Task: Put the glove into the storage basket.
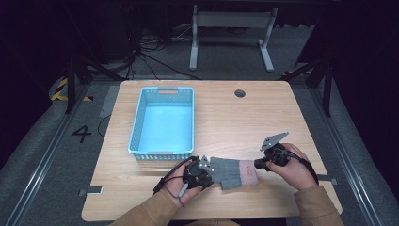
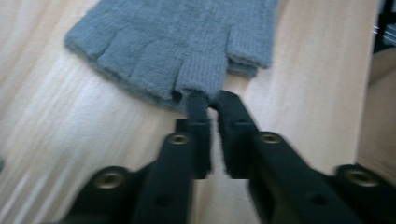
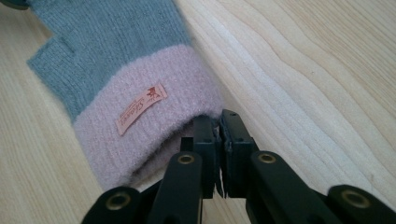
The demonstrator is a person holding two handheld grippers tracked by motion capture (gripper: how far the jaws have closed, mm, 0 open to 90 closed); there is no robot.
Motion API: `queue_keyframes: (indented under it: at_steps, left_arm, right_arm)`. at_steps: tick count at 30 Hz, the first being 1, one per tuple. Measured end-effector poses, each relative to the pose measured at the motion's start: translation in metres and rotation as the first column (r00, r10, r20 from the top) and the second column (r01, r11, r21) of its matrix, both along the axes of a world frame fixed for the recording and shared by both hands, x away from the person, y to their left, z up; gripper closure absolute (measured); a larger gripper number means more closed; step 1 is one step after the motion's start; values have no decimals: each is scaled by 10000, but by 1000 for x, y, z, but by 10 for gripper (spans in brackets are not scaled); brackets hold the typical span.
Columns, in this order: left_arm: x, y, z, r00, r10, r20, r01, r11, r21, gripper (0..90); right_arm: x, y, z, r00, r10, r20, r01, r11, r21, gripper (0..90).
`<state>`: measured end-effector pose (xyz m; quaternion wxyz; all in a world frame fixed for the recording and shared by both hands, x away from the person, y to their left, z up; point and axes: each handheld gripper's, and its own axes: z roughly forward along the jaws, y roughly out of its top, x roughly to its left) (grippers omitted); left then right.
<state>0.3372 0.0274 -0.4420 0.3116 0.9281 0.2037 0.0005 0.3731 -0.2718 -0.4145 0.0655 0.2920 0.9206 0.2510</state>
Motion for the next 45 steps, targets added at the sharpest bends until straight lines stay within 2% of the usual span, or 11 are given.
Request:
queue_keyframes:
  at_steps: [3,11,21,27,31,32,34,35,36,40,45]
  left_arm:
    - [1,1,0,9998,187,75,-187,9998,-27,604]
    - [-2,5,10,9988,259,405,-245,9991,-354,550]
    - [0,4,23,9986,394,340,-368,9965,-752,438]
    - [5,-5,30,9991,288,306,-260,9958,-881,406]
    - [8,-15,32,9981,351,507,-323,9980,-546,403]
    - [8,-17,32,9976,434,540,-406,9979,-512,401]
    - [10,-21,31,9976,474,500,-454,9982,-399,400]
    - [12,-24,31,9980,387,494,-367,9985,-396,397]
    - [14,-28,31,9983,422,397,-404,9982,-446,393]
    - [20,-35,31,9985,483,268,-470,9979,-439,375]
    - [25,-41,32,9990,436,108,-430,9977,-515,357]
  right_arm:
    - [0,-3,0,9999,10,111,-9,10000,-14,754]
    - [-4,-11,3,9993,-247,297,252,9995,-174,695]
    - [-3,-26,8,9954,-806,514,804,9967,60,649]
    - [0,-35,7,9864,-1449,771,1431,9893,296,533]
    - [2,-42,7,9766,-1927,957,1878,9805,576,498]
    - [3,-47,8,9692,-2258,980,2197,9731,694,485]
    - [3,-48,8,9657,-2398,998,2333,9697,717,478]
    - [3,-50,8,9594,-2622,1040,2554,9640,745,470]
    - [4,-54,8,9464,-3052,1056,2989,9516,716,465]
    - [5,-60,8,9249,-3641,1094,3567,9306,816,434]
    - [7,-67,7,9155,-3875,1080,3797,9211,861,414]
